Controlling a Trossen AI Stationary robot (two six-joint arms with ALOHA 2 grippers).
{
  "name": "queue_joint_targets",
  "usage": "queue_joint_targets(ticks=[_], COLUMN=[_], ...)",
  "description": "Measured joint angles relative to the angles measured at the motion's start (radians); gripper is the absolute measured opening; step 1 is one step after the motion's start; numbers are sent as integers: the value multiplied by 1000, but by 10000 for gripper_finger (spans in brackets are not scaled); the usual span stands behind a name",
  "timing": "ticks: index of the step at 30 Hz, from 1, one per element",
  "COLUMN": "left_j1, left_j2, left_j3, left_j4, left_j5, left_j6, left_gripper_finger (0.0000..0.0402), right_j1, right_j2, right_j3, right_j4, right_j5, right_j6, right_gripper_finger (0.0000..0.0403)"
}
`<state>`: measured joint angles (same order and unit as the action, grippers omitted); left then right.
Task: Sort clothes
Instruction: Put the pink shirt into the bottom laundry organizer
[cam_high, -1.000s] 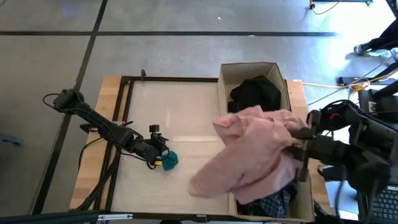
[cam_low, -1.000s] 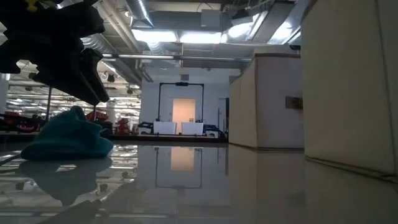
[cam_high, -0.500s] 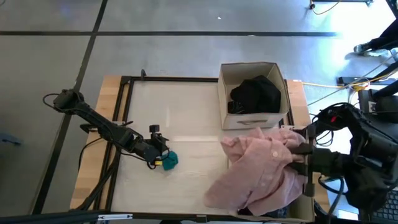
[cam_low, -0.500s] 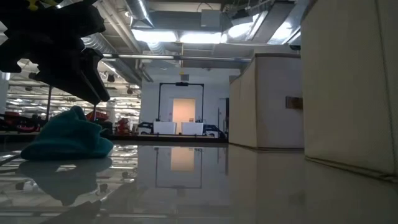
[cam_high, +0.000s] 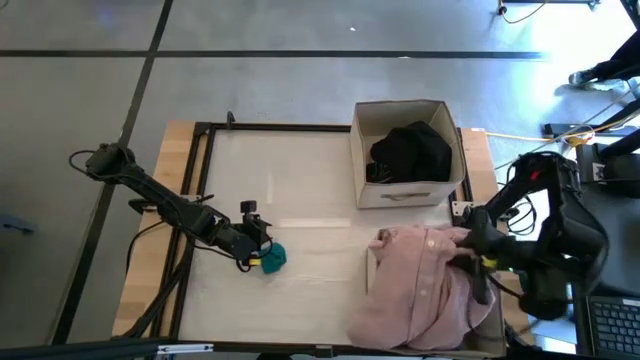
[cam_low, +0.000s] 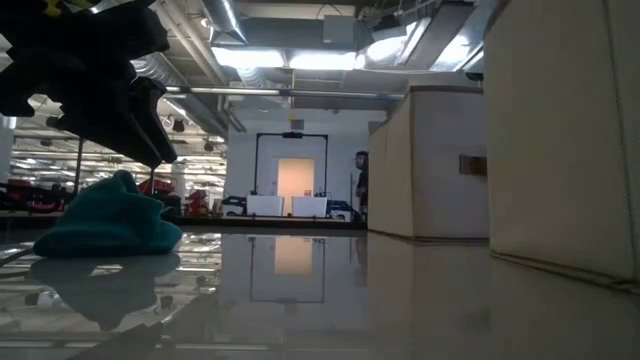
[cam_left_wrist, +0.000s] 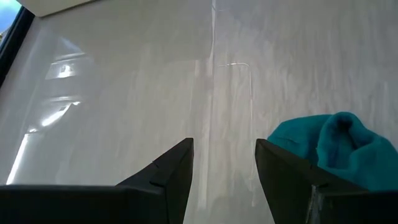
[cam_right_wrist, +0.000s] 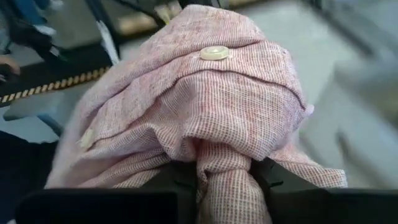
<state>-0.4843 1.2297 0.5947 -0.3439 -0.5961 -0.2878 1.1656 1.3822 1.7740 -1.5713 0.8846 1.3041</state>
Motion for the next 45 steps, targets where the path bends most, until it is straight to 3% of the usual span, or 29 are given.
queue_joint_targets(ticks=[6, 10, 18, 24, 32, 37, 45], left_j1=[0, 0, 1, 1, 1, 1, 1], left_j2=[0, 0, 0, 0, 0, 0, 0], left_j3=[0, 0, 0, 0, 0, 0, 0], left_j4=[18, 41, 46, 47, 47, 47, 47], left_j5=[0, 0, 0, 0, 0, 0, 0], left_j6=[11, 30, 29, 28, 28, 29, 29], left_gripper_finger=[164, 164, 164, 164, 164, 164, 164], right_j1=[0, 8, 68, 71, 71, 71, 71], right_j2=[-130, -153, -154, -152, -138, -135, -132], right_j3=[-324, -478, -699, -849, -869, -855, -647], right_j4=[-1, 2, 116, 225, 223, 217, 104], right_j5=[-251, -394, -458, -561, -564, -587, -592], right_j6=[382, 547, 713, 734, 785, 823, 828], right_gripper_finger=[65, 65, 75, 78, 88, 135, 193])
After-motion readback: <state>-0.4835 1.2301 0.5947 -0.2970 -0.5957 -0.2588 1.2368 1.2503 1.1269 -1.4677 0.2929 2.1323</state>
